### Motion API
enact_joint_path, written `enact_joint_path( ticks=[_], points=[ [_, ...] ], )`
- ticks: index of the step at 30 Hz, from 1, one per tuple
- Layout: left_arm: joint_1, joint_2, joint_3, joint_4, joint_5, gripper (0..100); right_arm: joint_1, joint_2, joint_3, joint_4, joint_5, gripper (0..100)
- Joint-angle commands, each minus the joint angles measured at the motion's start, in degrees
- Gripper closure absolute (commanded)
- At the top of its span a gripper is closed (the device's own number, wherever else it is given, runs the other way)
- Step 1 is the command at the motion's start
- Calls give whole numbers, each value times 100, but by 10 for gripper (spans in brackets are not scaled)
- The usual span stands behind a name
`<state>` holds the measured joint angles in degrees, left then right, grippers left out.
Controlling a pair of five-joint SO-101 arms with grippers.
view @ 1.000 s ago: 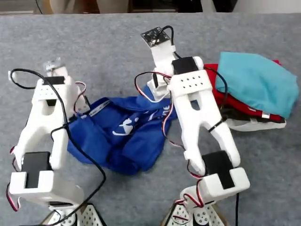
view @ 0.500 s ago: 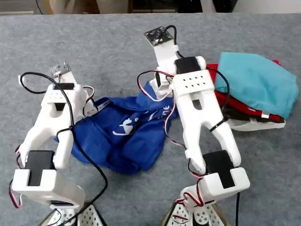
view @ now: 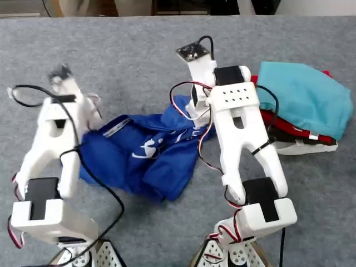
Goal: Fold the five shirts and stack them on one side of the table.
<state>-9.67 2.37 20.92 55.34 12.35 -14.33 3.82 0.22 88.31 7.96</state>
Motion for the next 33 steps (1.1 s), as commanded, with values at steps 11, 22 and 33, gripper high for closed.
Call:
enact_joint_path(
  ticks=[11, 22, 33],
  points=[
    [-800, 2009, -4360, -712, 237, 979, 48, -268, -840, 642, 316, 695],
    [-932, 4848, -9310, 2646, 712, 746, 13, -242, -673, 141, 325, 691],
    [-695, 3424, -7675, 4615, -730, 746, 101, 505, -910, -703, 554, 694]
  ],
)
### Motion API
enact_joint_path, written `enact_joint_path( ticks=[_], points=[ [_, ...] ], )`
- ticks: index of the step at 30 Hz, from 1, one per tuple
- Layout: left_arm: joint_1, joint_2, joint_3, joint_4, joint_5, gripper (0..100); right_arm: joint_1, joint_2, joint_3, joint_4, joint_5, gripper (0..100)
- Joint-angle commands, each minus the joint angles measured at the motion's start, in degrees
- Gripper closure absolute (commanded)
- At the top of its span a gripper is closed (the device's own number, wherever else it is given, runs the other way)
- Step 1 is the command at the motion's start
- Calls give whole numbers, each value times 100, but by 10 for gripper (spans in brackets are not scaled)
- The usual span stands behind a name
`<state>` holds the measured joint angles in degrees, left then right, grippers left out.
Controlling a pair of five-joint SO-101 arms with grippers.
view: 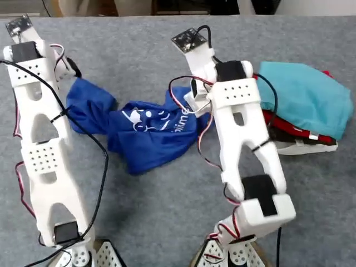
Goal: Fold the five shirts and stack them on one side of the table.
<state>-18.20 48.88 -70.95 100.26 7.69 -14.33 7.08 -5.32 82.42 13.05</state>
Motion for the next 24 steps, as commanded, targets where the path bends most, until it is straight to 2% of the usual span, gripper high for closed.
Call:
enact_joint_path(
  ticks=[1, 4, 10, 14, 19, 24],
  points=[
    [273, -1727, 2277, 114, -281, 747, 127, 321, -462, -114, 44, 694],
    [695, -3310, 4545, -281, -281, 747, 215, 646, -927, -105, 53, 694],
    [1327, -5807, 8193, -2303, 273, 743, 374, 963, -1771, -97, 53, 694],
    [1890, -6422, 9354, -2523, 589, 743, 400, 1112, -1859, -70, 70, 694],
    [2532, -6431, 10453, -2778, 738, 743, 400, 1393, -1912, 185, 466, 694],
    [2673, -6440, 11174, -3473, 844, 743, 409, 1437, -1912, 185, 484, 694]
  ],
)
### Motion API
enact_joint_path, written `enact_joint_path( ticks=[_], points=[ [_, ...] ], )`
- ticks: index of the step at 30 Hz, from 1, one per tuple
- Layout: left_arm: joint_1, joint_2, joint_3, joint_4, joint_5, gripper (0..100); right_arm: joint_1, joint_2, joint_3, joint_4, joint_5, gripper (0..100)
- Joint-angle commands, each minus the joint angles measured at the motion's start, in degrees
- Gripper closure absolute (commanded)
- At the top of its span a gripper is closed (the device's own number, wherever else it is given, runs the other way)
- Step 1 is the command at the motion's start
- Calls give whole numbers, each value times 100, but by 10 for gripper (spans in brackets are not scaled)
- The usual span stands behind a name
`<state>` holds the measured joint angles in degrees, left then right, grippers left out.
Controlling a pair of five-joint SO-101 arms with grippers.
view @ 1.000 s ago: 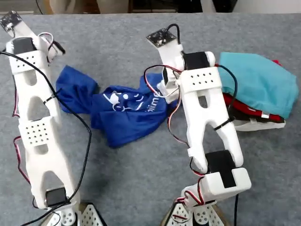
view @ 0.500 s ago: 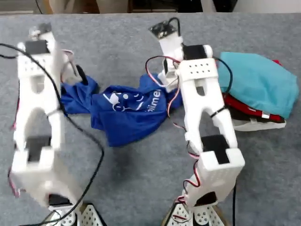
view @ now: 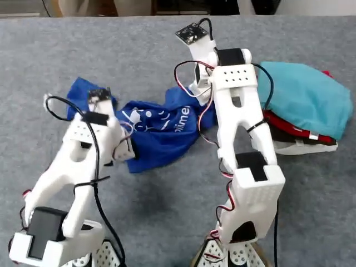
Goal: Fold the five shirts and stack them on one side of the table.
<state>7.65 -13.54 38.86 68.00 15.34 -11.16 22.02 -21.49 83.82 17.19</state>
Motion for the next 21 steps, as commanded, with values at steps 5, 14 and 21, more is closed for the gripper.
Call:
enact_joint_path(
  ticks=[5, 14, 21],
  points=[
    [70, -198, 571, -580, 79, 743, 92, -48, -295, 44, 70, 694],
    [510, -198, 1002, -1538, 598, 746, 92, -57, -295, 53, 62, 694],
    [510, -189, 976, -1407, 677, 747, 277, -75, -303, 220, 70, 694]
  ],
)
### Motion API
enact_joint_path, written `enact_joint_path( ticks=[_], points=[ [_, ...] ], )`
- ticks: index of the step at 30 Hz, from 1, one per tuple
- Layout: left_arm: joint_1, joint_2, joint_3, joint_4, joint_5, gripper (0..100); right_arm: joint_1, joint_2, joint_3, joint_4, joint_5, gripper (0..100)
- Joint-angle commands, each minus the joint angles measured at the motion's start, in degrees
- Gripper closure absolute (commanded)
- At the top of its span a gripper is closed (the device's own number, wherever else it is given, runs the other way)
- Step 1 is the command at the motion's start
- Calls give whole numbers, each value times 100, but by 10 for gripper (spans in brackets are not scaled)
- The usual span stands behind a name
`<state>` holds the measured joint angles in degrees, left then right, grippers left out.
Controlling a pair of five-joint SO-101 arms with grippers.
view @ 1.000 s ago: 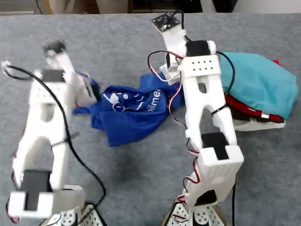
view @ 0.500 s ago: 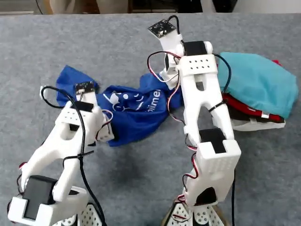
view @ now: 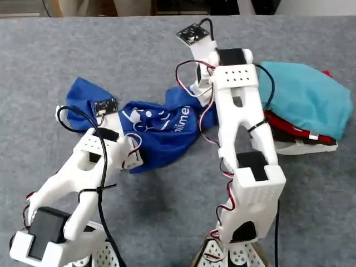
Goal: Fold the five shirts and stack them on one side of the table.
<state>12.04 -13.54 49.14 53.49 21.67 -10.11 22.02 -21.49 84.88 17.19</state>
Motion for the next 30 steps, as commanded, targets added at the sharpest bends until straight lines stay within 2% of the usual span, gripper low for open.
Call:
enact_joint_path(
  ticks=[1, 3, 8, 13, 17, 23, 26, 30],
  points=[
    [70, -180, -44, 35, 44, 747, 207, -75, -303, 141, 70, 694],
    [97, -40, -70, 35, 44, 761, 277, -75, -303, 149, 70, 694],
    [88, 848, -633, 264, 35, 884, 356, -75, -303, 149, 70, 694],
    [97, 1868, -1582, 897, 35, 895, 356, -75, -418, 290, 70, 694],
    [97, 2123, -1890, 967, -105, 956, 356, -66, -708, 484, 70, 694],
    [62, 1270, -1855, 1231, -413, 961, 312, -40, -980, 624, 70, 694],
    [44, 312, -1855, 1688, -958, 981, 66, -84, -1033, 589, 70, 694],
    [-501, -1121, -1899, 2549, -2092, 981, -655, 251, -1437, 334, 44, 695]
  ],
)
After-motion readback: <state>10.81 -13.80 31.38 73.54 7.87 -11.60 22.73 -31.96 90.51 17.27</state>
